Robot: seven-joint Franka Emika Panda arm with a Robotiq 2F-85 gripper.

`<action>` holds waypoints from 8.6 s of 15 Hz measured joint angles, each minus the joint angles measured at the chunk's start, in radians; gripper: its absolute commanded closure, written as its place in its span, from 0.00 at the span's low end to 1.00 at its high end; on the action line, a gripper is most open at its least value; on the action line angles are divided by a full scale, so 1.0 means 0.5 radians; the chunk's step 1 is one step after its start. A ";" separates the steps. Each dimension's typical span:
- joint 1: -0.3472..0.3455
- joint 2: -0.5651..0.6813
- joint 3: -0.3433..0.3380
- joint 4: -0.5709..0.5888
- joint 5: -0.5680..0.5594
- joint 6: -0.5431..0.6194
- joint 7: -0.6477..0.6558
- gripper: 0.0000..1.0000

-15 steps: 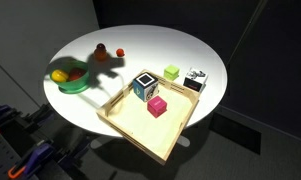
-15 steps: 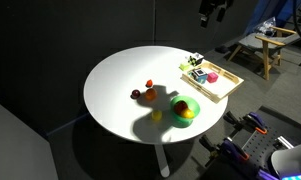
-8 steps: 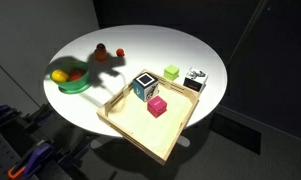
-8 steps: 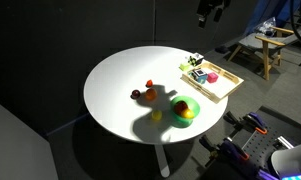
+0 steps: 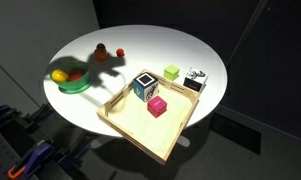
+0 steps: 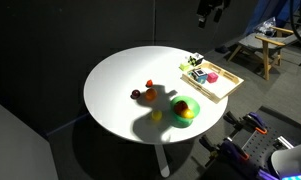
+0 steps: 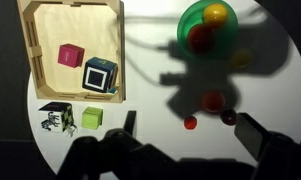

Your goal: Put the small red fruit in the green bowl

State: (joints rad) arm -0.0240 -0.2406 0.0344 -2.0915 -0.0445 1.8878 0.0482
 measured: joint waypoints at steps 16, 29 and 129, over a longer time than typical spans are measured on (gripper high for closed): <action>0.000 0.611 -0.055 0.244 0.153 0.544 -0.001 0.00; 0.020 1.114 -0.059 0.700 0.118 0.342 -0.044 0.00; 0.284 3.056 -0.132 2.743 0.012 -0.097 -0.047 0.81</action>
State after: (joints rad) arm 0.1180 1.2873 -0.0314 -0.7202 -0.0386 1.8393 0.0248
